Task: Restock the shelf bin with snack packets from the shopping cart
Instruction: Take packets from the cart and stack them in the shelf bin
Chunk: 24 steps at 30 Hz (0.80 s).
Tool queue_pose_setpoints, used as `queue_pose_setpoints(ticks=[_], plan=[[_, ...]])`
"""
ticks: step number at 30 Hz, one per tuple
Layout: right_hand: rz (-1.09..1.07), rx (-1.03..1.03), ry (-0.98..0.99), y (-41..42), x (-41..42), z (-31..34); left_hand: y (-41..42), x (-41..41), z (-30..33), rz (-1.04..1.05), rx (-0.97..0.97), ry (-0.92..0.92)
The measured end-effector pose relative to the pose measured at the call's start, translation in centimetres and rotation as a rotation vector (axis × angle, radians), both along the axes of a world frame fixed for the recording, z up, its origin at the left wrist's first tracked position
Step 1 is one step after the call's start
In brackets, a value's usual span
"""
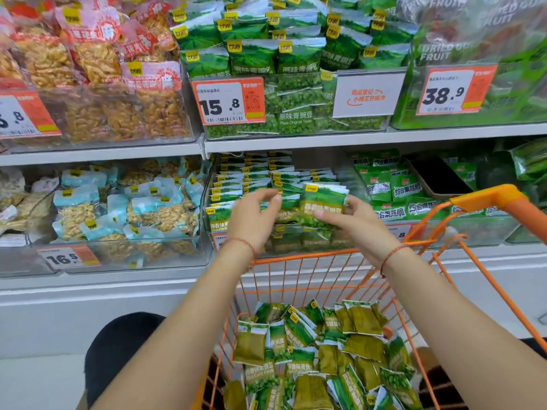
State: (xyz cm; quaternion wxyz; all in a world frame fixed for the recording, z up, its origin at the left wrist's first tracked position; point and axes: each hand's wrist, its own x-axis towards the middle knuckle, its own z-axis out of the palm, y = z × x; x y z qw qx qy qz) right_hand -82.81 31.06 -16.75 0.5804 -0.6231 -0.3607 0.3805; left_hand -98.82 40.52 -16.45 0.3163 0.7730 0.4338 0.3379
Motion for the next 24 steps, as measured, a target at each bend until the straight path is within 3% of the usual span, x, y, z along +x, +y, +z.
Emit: queue_pose_setpoints(ticks=[4, 11, 18, 21, 24], plan=[[-0.123, 0.010, -0.021, 2.0, 2.9, -0.5, 5.4, 1.2, -0.1, -0.051, 0.329, 0.525], [-0.028, -0.033, -0.122, 4.4, 5.5, -0.8, 8.0, 4.9, -0.4, -0.291, 0.565, 0.941], [0.247, -0.173, -0.289, 6.1, 6.4, -2.3, 9.8, 6.9, 0.0, -0.242, 0.565, 0.970], [0.310, -0.147, -0.231, 7.2, 6.1, -3.0, 10.0, 7.3, 0.2, -0.283, 0.556, 0.950], [0.338, -0.151, -0.271, 7.9, 5.4, -3.2, 11.0, 7.1, 0.3, -0.332, 0.412, 0.849]])
